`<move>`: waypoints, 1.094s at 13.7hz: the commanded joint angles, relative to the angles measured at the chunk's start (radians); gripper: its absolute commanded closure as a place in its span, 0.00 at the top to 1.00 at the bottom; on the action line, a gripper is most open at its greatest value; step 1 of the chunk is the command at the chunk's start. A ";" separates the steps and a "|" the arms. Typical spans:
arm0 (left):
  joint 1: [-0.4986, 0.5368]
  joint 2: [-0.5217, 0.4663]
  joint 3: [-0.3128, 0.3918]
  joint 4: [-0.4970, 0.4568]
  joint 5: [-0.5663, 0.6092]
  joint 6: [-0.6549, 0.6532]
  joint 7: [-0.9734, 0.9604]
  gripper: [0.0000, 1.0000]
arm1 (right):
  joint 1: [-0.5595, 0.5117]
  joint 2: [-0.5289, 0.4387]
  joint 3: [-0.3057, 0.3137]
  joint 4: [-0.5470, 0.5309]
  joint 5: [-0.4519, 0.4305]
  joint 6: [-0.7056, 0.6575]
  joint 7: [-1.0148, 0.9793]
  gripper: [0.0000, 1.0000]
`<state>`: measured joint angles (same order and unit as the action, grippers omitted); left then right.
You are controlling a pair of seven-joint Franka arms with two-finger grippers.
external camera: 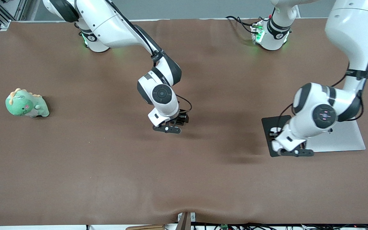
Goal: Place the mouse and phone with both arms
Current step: 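Carry the mouse onto the mousepad while the right gripper lifts the phone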
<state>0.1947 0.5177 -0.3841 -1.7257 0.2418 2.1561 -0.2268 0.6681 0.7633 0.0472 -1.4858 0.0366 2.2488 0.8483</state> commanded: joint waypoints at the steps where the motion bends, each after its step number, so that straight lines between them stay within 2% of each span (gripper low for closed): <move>1: 0.103 -0.005 -0.027 -0.070 0.005 0.011 0.098 0.35 | 0.024 0.039 -0.007 0.030 -0.023 0.003 0.058 1.00; 3: 0.138 -0.002 -0.027 -0.118 0.005 0.062 0.115 0.35 | 0.025 0.048 -0.007 0.027 -0.023 0.018 0.058 1.00; 8: 0.150 0.044 -0.026 -0.192 0.004 0.231 0.089 0.35 | 0.033 0.073 -0.006 0.029 -0.023 0.061 0.118 1.00; 15: 0.150 0.091 -0.021 -0.207 0.007 0.268 0.089 0.40 | 0.038 0.088 -0.007 0.027 -0.023 0.064 0.126 1.00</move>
<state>0.3318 0.6017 -0.3953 -1.9204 0.2418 2.4005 -0.1246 0.6912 0.8299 0.0464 -1.4851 0.0357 2.3132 0.9396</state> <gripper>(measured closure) 0.383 0.000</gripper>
